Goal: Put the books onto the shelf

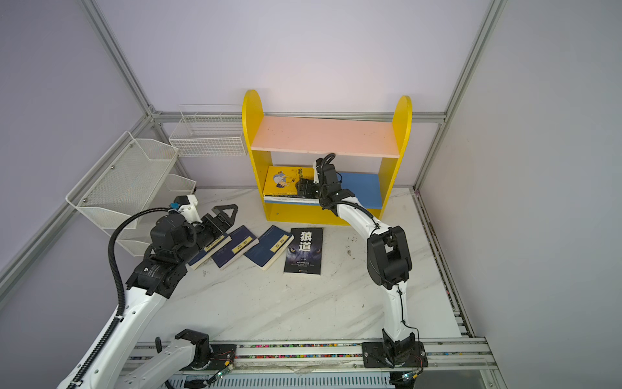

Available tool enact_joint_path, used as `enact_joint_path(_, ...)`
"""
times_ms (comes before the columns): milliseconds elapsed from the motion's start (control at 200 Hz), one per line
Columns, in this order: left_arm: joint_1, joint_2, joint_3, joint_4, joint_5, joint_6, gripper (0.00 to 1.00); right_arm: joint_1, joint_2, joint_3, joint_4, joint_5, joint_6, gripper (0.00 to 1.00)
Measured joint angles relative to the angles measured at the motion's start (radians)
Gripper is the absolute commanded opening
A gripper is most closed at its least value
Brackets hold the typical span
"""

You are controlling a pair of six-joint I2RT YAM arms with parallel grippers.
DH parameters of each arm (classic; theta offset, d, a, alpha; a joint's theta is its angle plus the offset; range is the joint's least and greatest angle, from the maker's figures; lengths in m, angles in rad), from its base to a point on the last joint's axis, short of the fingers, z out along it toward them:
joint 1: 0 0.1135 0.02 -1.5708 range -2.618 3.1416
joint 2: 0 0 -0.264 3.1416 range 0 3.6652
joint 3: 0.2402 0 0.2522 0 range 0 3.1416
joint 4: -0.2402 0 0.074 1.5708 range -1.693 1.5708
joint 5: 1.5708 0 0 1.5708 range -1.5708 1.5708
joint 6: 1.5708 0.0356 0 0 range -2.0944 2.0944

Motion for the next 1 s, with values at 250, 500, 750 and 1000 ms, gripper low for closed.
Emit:
enact_joint_path(250,0.0,-0.048,0.0,-0.026,0.023,0.0,0.93,0.004,0.009,0.051,-0.094,0.063,-0.043,0.92)
enact_joint_path(500,0.0,-0.028,0.0,-0.074,0.095,0.0,0.93,0.003,-0.101,-0.068,-0.114,0.038,-0.05,0.92)
enact_joint_path(750,-0.016,-0.007,-0.045,-0.082,0.157,-0.001,0.94,0.003,-0.498,-0.376,-0.042,-0.013,0.023,0.91)
enact_joint_path(1000,-0.076,0.082,-0.154,-0.035,0.182,-0.019,0.94,0.002,-0.67,-0.727,0.01,-0.038,0.178,0.89)
